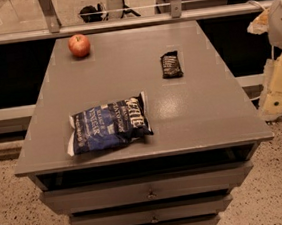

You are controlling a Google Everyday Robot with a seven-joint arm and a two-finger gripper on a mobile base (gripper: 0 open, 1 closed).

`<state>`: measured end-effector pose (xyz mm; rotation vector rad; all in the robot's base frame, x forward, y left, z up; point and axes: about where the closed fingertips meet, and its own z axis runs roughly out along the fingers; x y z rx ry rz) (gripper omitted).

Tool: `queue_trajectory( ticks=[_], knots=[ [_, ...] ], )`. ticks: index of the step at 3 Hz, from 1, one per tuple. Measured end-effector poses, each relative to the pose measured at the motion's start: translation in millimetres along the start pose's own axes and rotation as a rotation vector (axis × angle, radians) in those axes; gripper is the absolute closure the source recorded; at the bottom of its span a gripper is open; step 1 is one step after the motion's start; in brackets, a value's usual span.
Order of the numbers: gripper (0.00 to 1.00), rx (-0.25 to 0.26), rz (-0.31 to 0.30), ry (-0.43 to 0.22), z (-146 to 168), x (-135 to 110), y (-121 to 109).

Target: Pick blue chip bag

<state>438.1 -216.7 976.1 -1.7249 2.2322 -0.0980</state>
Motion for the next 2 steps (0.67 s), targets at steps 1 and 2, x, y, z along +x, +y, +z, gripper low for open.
queue_trajectory(
  ticks=[1,2],
  knots=[
    [0.0,0.0,0.0,0.0,0.0,0.0,0.0],
    [0.0,-0.027,0.012,-0.062,23.8,-13.9,-1.8]
  ],
)
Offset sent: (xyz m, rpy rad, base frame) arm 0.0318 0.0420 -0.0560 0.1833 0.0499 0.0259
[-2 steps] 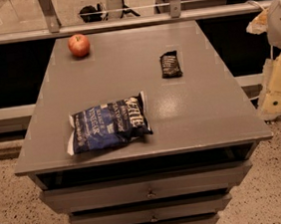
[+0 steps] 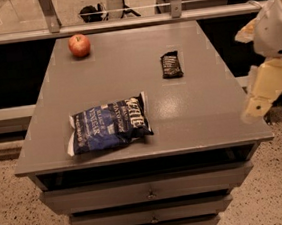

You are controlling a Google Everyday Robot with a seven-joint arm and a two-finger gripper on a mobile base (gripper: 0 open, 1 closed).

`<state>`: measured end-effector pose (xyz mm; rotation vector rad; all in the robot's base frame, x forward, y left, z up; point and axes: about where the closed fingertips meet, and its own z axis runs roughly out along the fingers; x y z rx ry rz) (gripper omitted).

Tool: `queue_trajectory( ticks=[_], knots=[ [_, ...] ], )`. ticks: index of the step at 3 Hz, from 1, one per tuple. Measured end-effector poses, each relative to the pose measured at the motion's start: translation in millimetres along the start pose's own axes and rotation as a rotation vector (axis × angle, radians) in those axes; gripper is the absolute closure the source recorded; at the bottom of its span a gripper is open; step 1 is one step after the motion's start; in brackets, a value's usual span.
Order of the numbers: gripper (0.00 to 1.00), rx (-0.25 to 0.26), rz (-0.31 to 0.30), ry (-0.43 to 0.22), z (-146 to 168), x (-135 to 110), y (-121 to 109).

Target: Pick blue chip bag

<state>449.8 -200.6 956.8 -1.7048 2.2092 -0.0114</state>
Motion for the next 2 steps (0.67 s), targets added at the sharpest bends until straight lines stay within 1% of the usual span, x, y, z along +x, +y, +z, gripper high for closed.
queue_trajectory(
  ticks=[1,2],
  knots=[
    [0.0,-0.082,0.047,-0.133,65.1,-35.7,-2.0],
    [0.0,-0.113,0.069,-0.216,100.1,-61.8,-4.6]
  ],
)
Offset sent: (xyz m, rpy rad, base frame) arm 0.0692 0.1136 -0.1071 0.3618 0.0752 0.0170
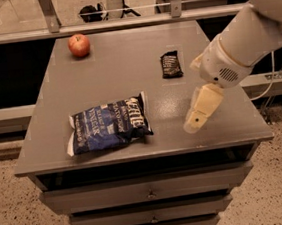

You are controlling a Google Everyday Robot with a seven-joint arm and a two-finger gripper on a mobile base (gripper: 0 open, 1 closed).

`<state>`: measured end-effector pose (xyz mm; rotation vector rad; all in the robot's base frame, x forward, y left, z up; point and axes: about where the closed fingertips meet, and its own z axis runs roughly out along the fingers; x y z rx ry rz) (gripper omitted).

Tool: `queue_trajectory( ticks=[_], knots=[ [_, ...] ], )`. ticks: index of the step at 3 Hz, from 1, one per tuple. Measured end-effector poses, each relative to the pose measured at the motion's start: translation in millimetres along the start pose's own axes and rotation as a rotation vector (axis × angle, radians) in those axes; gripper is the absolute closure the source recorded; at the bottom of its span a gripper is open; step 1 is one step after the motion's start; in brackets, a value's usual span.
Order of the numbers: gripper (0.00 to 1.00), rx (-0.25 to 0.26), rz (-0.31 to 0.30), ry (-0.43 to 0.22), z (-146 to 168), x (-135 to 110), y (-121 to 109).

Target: Pick blue chip bag

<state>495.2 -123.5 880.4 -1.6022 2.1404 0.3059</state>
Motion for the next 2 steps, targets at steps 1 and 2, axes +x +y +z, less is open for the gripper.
queue_trajectory(
  ticks=[1,2],
  knots=[
    [0.0,-0.028,0.019,-0.082,38.4,-26.6,0.8],
    [0.0,-0.056,0.04,-0.142,69.7,-49.1,7.6]
  ],
)
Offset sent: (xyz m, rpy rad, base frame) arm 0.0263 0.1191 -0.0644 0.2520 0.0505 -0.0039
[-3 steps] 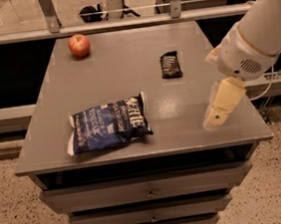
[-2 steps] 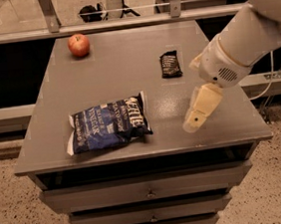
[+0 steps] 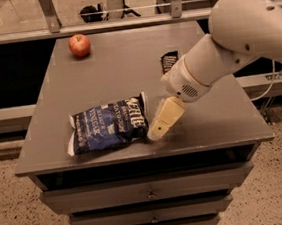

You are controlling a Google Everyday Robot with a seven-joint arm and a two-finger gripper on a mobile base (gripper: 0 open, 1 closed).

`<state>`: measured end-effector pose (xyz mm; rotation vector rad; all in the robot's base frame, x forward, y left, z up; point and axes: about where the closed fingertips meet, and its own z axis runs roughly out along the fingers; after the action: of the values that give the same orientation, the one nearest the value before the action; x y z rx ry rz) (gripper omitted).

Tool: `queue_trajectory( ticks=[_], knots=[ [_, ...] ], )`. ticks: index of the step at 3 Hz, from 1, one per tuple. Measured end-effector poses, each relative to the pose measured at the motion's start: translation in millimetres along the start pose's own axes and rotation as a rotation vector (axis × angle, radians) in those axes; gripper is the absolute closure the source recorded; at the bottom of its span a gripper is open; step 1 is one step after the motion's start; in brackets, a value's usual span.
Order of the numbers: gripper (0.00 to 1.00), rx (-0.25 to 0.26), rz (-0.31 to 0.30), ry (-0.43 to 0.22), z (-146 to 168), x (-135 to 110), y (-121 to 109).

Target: Pick blue chip bag

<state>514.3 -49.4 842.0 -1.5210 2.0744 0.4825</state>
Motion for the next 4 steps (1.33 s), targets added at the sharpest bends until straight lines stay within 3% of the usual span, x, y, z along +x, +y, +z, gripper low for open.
queue_trajectory(
  ticks=[1,2,4],
  knots=[
    [0.25,-0.02,0.032,-0.047,29.1,-9.0,7.1],
    [0.47,-0.015,0.046,-0.066,33.8,-12.1,6.3],
    [0.99,0.091,0.066,-0.119,-7.7,-22.3,-15.5]
  ],
)
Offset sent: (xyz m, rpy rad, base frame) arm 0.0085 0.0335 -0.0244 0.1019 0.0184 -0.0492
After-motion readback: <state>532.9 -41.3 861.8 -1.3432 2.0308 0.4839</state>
